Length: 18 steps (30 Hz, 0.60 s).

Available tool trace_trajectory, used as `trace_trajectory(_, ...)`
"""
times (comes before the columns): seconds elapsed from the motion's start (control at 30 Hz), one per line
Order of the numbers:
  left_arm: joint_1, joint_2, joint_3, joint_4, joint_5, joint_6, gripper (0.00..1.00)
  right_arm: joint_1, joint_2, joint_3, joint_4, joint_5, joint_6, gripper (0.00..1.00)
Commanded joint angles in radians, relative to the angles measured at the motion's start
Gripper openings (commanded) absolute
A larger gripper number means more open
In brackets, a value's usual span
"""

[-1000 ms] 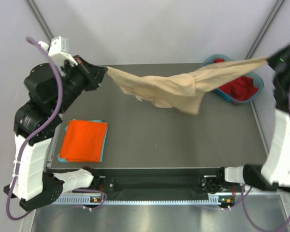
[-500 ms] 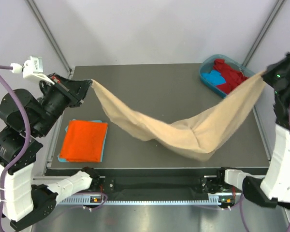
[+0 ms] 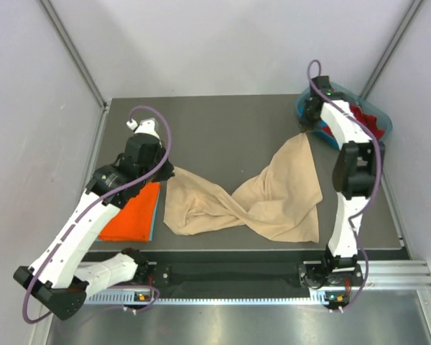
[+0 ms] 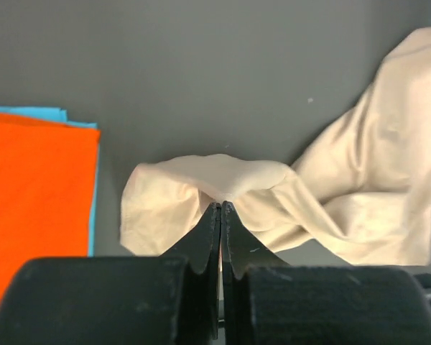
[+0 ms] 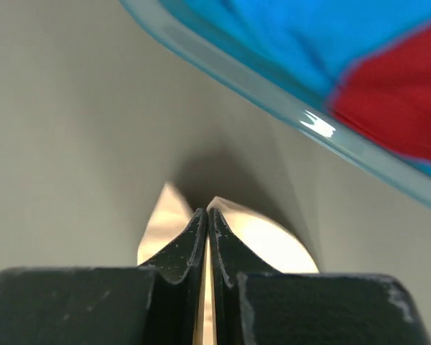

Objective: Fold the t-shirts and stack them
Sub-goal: Flatten the tshirt out

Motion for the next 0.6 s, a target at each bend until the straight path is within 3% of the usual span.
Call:
trace_trajectory(0.0, 0.005, -0.028, -0.023, 0.104, -0.074, -0.007, 0.0, 0.049, 0.076, 0.217, -0.008, -0.011, -0.047, 0.04)
trace_trajectory(0.03, 0.008, -0.019, -0.04, 0.107, -0.087, -0.004, 0.0, 0.061, 0.101, 0.25, -0.023, 0.001, -0.05, 0.08)
trace_trajectory(0.07, 0.011, -0.011, -0.045, 0.111, -0.098, -0.002, 0.0, 0.075, 0.123, 0.314, -0.039, 0.026, -0.052, 0.22)
trace_trajectory(0.17, 0.041, 0.026, -0.068, 0.125, -0.101, 0.001, 0.0, 0.109, 0.152, 0.4, -0.17, 0.149, 0.0, 0.42)
trace_trajectory(0.23, 0.067, 0.058, -0.076, 0.148, -0.056, -0.001, 0.0, 0.113, 0.048, 0.335, -0.213, 0.208, 0.07, 0.46)
trace_trajectory(0.3, 0.079, 0.083, -0.083, 0.186, -0.026, -0.007, 0.0, 0.109, -0.073, 0.114, -0.249, 0.267, 0.226, 0.49)
trace_trajectory(0.4, 0.103, 0.119, -0.088, 0.223, 0.033, -0.016, 0.0, 0.101, -0.455, -0.304, -0.181, 0.212, 0.425, 0.49)
trace_trajectory(0.47, 0.12, 0.141, -0.085, 0.249, 0.071, -0.019, 0.0, 0.101, -0.585, -0.54, -0.186, 0.179, 0.518, 0.47)
trace_trajectory(0.57, 0.136, 0.175, -0.088, 0.28, 0.132, -0.022, 0.0, 0.104, -0.778, -0.752, -0.197, 0.147, 0.546, 0.43)
